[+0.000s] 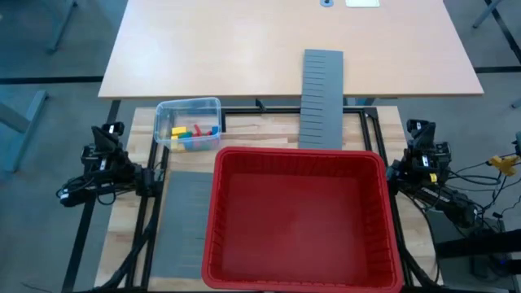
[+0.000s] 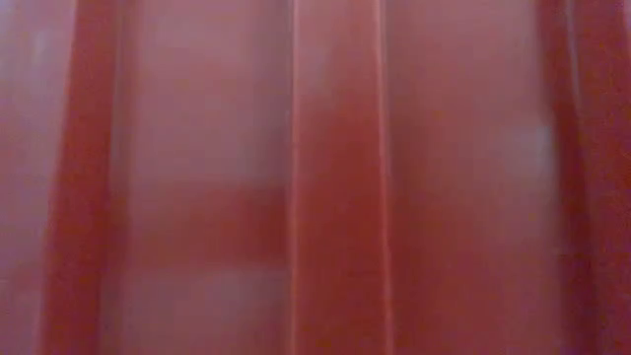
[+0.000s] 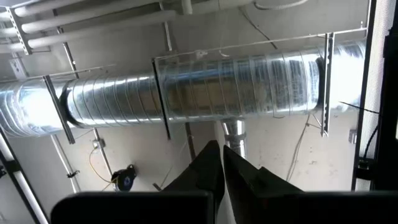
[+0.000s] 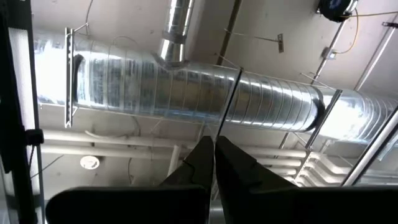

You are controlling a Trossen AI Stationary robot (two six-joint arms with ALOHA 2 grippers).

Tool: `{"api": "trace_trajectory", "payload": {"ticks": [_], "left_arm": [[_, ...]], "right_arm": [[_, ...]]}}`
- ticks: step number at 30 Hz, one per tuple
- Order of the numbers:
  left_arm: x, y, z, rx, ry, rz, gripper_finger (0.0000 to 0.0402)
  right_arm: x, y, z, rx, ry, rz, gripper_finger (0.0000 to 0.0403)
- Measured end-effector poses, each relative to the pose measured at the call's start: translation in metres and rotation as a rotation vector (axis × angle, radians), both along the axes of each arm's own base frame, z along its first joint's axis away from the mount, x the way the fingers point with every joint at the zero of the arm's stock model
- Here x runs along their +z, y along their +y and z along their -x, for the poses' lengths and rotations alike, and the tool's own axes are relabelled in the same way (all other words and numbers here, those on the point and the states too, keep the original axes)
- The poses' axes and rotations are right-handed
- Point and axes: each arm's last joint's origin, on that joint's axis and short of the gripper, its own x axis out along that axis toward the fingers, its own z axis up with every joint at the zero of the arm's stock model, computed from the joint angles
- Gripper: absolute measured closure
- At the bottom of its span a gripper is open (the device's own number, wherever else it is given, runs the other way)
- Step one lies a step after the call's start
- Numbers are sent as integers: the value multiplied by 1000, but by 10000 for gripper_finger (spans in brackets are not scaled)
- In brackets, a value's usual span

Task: Sort blocks

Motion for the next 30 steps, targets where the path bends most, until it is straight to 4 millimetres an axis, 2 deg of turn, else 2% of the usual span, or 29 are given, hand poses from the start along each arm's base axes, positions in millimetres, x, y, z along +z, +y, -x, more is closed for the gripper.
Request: {"api": "trace_trajectory", "payload": {"ticks": [13, 19, 26, 30], "left_arm": [[0, 0, 0, 0, 0, 0, 402], [0, 0, 0, -1, 0, 0, 402], [0, 0, 0, -136, -31, -6, 402], [0, 0, 0, -141, -32, -6, 402]], "right_arm": [[0, 1, 1, 10, -10, 4, 403], [0, 0, 0, 103, -18, 2, 403], [0, 0, 0, 143, -25, -4, 403], [1, 0, 0, 144, -26, -4, 403]]}}
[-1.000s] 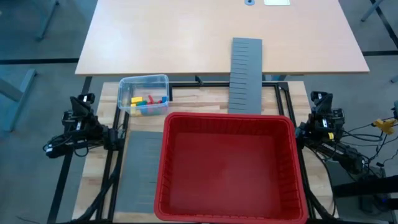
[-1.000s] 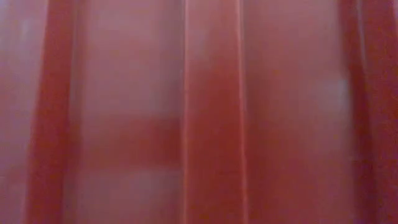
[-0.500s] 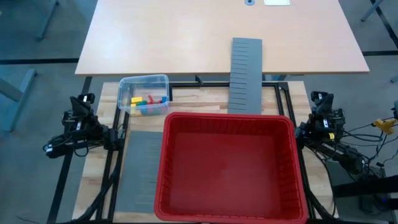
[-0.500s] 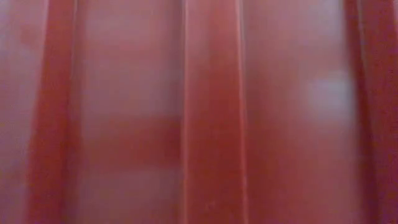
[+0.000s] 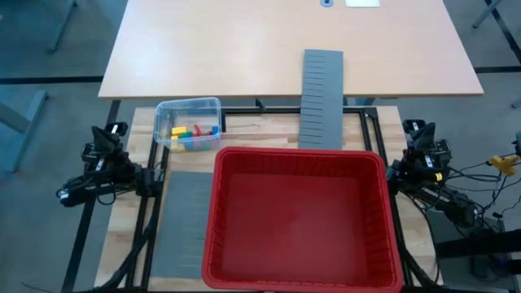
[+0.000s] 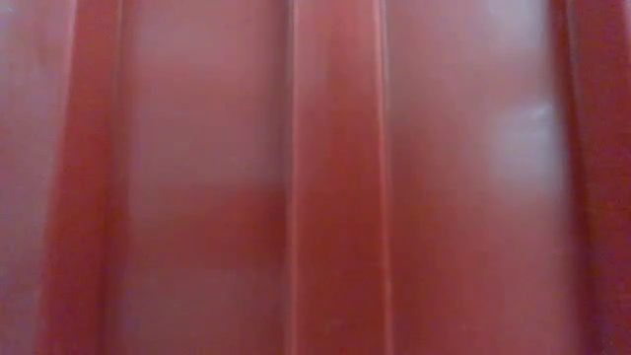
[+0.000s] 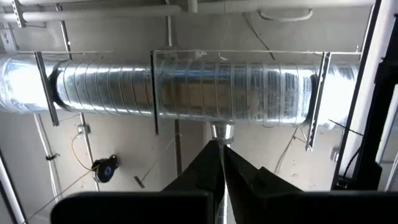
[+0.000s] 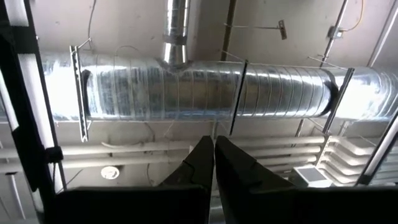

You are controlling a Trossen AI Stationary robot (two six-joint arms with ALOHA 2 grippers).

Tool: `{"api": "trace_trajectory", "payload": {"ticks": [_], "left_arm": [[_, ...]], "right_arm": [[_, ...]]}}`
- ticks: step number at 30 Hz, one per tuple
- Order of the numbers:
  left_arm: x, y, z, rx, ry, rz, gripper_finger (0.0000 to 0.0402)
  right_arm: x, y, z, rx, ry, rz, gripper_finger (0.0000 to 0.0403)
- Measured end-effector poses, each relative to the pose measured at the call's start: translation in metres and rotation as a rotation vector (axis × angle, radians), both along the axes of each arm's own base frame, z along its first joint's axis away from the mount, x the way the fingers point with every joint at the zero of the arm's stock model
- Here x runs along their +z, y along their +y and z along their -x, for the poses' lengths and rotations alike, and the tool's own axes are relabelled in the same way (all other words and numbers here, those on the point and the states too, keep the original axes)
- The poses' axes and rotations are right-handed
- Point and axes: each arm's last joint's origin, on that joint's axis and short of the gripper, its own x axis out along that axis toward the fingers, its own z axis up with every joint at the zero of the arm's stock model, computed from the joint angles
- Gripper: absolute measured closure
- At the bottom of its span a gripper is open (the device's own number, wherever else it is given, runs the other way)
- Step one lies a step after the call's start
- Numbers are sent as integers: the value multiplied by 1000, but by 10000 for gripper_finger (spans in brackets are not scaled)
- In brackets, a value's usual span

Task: Sort blocks
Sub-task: Insert the bin divider into the red bin

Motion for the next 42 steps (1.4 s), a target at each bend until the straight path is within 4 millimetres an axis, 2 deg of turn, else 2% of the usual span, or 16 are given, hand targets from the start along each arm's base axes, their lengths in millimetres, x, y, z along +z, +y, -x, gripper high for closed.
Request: {"api": "trace_trajectory", "payload": {"ticks": [7, 11, 15, 22, 28, 35, 42], "left_arm": [[0, 0, -1, 16, 17, 4, 402], [0, 1, -5, 16, 54, 11, 402], [0, 1, -5, 14, 60, 12, 402], [-1, 2, -11, 13, 120, 25, 402], [-2, 4, -17, 12, 180, 38, 402], [-2, 4, -18, 14, 188, 47, 402], [-3, 5, -21, 14, 223, 54, 402]], "right_arm": [[1, -1, -2, 9, 19, -11, 403], [3, -4, -9, 19, 113, -36, 403], [26, -9, -19, 31, 323, -107, 403], [94, -11, -24, -112, 657, -194, 403], [128, -25, -44, -190, 974, -351, 403], [147, -39, -67, -228, 1069, -351, 403], [143, -47, -76, -264, 1126, -421, 403]]}}
